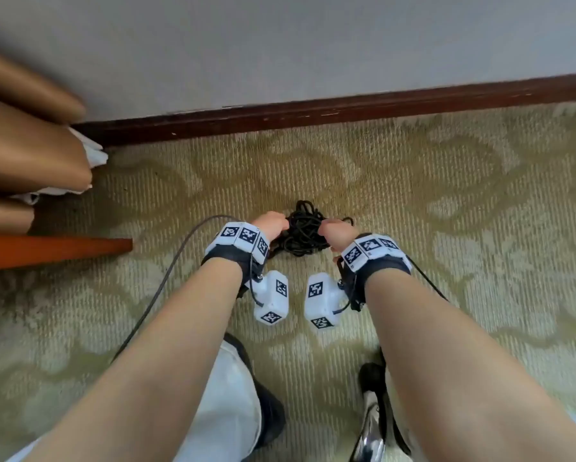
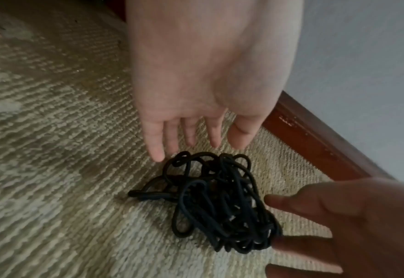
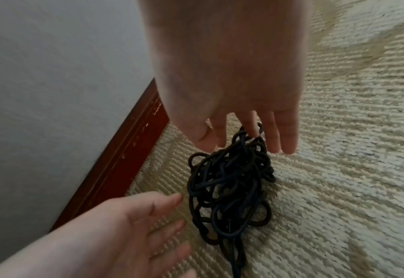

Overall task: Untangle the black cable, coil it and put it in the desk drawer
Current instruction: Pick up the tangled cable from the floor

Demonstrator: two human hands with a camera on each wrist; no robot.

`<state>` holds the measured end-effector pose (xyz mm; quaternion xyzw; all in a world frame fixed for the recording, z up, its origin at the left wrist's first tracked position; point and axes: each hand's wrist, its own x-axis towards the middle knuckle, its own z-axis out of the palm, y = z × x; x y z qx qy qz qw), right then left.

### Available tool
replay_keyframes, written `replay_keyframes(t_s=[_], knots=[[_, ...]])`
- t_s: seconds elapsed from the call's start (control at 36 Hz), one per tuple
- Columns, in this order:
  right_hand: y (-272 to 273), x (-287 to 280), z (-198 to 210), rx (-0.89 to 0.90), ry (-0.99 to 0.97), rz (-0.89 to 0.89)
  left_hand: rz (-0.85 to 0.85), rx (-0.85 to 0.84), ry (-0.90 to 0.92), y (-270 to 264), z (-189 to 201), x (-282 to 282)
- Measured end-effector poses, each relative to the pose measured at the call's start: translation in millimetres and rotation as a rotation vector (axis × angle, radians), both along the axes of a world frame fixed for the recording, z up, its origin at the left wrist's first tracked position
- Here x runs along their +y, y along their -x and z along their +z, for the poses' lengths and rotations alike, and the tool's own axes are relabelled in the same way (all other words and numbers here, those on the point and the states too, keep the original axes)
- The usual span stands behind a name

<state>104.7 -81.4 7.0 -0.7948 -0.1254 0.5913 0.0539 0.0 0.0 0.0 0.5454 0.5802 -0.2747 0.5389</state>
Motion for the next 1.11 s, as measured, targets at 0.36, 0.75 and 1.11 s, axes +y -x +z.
replay_keyframes(t_s=[0.36, 0.75, 1.11], knots=[[0, 3, -56, 0.021, 0.085, -0.180, 0.020, -0.001, 0.082, 2, -47, 1], [14, 7, -42, -0.072, 0.190, 0.175, -0.309, 0.131, -0.058, 11, -31, -1], [24, 21, 47, -0.023, -0.095, 0.120, -0.355, 0.086, -0.165, 22, 81, 30]])
